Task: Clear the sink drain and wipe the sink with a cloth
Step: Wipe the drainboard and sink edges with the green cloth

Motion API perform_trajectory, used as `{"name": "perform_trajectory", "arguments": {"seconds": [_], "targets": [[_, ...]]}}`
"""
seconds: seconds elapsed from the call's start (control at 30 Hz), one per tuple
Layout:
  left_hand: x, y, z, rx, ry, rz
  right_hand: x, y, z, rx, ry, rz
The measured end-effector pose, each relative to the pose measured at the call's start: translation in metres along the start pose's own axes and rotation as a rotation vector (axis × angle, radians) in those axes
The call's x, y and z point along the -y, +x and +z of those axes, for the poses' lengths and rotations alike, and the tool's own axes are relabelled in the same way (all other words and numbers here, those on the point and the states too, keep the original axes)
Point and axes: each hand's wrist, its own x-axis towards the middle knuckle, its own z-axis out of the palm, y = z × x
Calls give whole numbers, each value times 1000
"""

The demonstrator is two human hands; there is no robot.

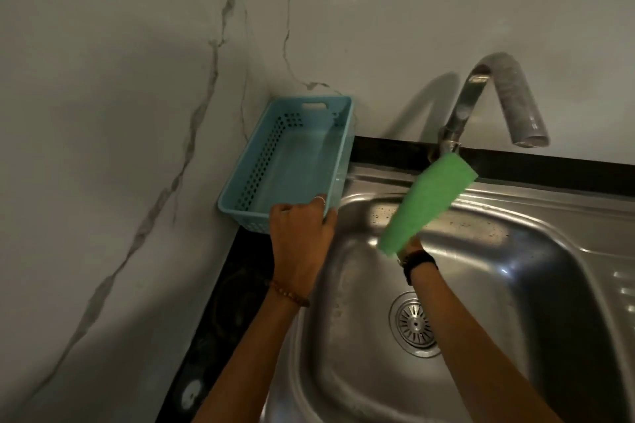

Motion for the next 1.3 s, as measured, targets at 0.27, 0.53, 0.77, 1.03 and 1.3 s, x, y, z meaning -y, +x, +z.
{"name": "perform_trajectory", "arguments": {"seconds": [0.27,0.53,0.77,1.03,1.3], "targets": [[1,6,-11,-98,-175,62,-35,46,85,-131,-954,-344],[-2,4,-9,-103,-162,34,-48,-9,86,203,-271,-418],[-5,2,-2,-116,-121,35,-46,1,69,374,-683,-647],[-3,0,4,-117,13,55,-42,54,34,251,-1287,-853],[2,-3,22,-47,120,24,-38,50,-64,152,-1387,-672]]}}
